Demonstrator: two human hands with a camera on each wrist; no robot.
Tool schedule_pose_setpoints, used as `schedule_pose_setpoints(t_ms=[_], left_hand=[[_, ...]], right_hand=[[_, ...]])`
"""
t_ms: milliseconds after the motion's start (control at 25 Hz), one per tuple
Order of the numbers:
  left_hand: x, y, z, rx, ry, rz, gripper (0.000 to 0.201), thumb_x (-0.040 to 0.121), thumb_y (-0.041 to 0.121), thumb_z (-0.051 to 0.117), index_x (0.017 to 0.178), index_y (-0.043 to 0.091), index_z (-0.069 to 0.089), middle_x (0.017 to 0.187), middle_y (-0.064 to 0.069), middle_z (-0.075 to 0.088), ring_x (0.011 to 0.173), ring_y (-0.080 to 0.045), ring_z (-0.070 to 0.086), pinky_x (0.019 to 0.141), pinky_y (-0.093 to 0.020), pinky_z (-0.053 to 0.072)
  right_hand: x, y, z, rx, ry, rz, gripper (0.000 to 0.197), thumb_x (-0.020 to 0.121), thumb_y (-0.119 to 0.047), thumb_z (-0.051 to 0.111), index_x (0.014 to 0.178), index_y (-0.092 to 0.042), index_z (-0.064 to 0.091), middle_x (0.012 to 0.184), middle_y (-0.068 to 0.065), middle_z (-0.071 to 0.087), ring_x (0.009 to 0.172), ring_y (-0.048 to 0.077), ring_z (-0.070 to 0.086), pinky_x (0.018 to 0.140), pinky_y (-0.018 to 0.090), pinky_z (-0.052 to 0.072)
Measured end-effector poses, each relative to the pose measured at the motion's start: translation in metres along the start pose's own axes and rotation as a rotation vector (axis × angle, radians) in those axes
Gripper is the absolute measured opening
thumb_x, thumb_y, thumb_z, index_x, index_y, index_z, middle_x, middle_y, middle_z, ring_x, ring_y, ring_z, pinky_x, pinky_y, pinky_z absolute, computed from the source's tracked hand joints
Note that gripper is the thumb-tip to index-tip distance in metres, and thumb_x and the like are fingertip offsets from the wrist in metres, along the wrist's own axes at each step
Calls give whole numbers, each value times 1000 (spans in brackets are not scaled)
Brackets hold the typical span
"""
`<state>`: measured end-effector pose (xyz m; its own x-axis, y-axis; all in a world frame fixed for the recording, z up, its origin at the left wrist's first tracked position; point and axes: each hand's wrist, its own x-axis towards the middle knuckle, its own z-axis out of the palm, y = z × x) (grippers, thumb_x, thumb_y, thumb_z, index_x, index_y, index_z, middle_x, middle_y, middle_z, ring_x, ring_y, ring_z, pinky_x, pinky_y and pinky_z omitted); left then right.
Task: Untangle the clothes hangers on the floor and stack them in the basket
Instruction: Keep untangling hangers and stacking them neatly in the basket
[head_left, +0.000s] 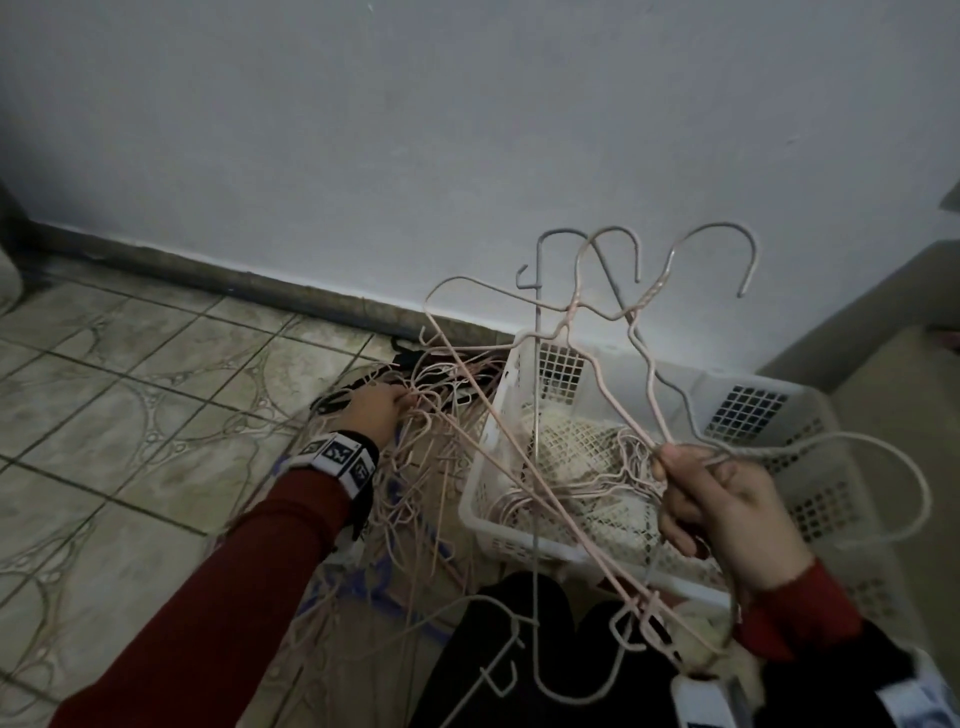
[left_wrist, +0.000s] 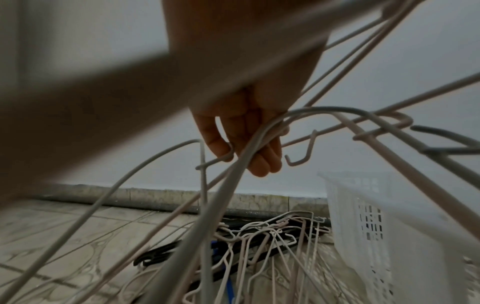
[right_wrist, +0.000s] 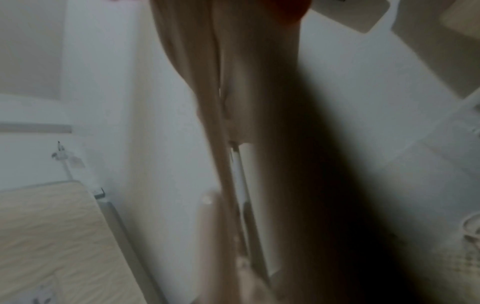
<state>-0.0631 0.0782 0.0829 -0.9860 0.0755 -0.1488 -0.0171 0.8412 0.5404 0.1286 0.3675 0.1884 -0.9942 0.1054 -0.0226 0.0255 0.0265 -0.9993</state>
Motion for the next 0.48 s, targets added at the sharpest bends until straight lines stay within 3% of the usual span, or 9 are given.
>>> schedule_pose_setpoints(t_ms=[160, 320, 480], left_hand=[[-10, 9, -5, 48, 57, 34, 27, 93, 15, 45, 104, 5, 67, 102, -21, 68, 97, -33, 64, 89, -43, 51], [-15, 17, -1, 119, 51, 31, 25, 93, 14, 44, 101, 11, 67, 104, -17, 68, 95, -32, 63, 88, -44, 51], [-30, 37, 27, 225, -17, -3, 27, 90, 14, 44, 104, 15, 66, 109, -14, 67, 102, -32, 62, 89, -40, 50]], right_hand=[[1, -10, 12, 76, 40, 26, 31, 93, -14, 41, 64, -6, 50, 33, -9, 23, 25, 9, 23, 34, 7, 23], [6, -19, 37, 134, 62, 32, 31, 94, -12, 39, 65, -6, 48, 30, -7, 25, 26, 3, 18, 31, 7, 21], [19, -55, 57, 182, 125, -144, 33, 96, -19, 37, 64, -16, 46, 30, -9, 29, 25, 1, 23, 31, 7, 23]])
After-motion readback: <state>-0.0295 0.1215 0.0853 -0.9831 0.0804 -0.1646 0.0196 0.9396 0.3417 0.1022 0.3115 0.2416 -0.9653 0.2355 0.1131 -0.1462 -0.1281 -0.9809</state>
